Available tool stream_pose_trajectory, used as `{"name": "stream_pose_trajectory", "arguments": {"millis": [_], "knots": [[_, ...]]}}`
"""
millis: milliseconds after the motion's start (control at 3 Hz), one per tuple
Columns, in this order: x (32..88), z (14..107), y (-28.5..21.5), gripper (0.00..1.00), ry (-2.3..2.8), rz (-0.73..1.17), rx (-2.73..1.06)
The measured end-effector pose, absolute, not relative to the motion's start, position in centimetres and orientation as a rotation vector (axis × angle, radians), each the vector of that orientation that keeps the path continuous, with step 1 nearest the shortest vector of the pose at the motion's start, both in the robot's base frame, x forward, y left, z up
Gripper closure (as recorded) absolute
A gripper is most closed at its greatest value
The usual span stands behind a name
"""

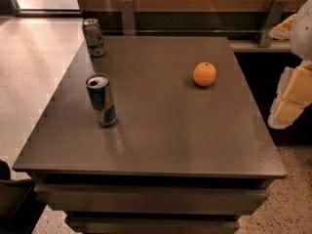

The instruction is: Move redbull can near 7up can

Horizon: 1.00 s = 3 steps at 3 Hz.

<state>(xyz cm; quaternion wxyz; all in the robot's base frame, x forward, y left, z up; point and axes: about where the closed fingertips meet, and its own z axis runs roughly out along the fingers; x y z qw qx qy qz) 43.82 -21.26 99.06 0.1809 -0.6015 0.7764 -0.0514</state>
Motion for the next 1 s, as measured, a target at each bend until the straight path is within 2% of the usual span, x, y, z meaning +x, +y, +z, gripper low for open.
{"name": "stream_pose_trajectory", "arguments": {"millis": [333, 667, 1000], "knots": [[43.8, 99.1, -21.3, 0.0, 2.193, -0.145, -1.699], [44.1, 98.6, -20.5, 0.0, 2.149, -0.051, -1.671], [45.0, 96.8, -19.1, 0.0, 2.038, 0.127, -1.596]]}}
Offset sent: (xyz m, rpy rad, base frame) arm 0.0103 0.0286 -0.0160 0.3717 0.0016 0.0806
